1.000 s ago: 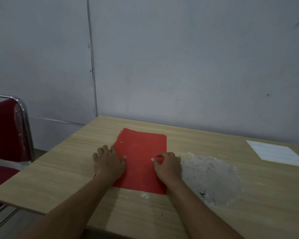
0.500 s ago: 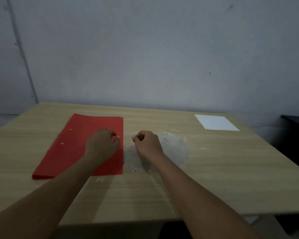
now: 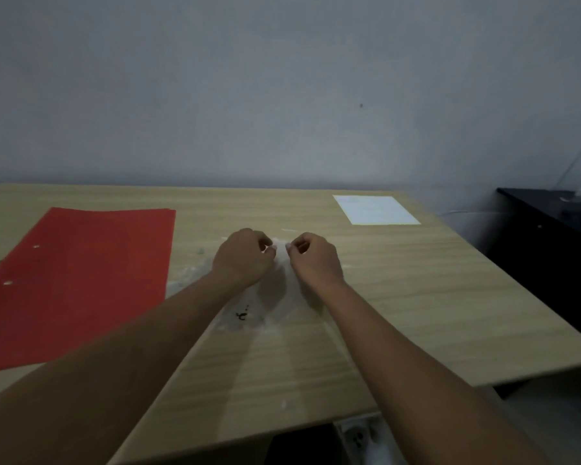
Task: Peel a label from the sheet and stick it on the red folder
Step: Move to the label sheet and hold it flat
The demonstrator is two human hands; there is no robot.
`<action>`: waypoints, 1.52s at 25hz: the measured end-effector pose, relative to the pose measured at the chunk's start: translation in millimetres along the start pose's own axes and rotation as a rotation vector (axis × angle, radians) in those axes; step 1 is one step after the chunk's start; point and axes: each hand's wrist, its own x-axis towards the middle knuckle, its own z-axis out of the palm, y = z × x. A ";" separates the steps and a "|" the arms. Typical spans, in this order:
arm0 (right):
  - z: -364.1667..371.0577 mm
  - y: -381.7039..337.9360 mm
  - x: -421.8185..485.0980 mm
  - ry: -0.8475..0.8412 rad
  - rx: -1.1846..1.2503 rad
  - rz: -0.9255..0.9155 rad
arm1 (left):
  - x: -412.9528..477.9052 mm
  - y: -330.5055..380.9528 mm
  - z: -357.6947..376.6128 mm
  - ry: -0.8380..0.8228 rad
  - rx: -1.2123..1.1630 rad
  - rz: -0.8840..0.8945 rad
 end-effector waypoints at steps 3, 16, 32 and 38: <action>-26.9 37.2 22.5 0.065 0.018 0.086 | 20.6 28.6 32.0 -0.027 -0.155 -0.038; -131.5 174.1 153.2 0.281 -0.052 0.449 | 126.1 119.9 145.1 -0.096 -0.312 -0.217; -126.8 224.5 215.6 0.317 -0.389 0.566 | 172.7 127.2 199.1 0.070 0.122 -0.267; -119.6 218.5 222.7 0.239 -0.439 0.581 | 172.0 130.0 195.1 0.024 0.148 -0.246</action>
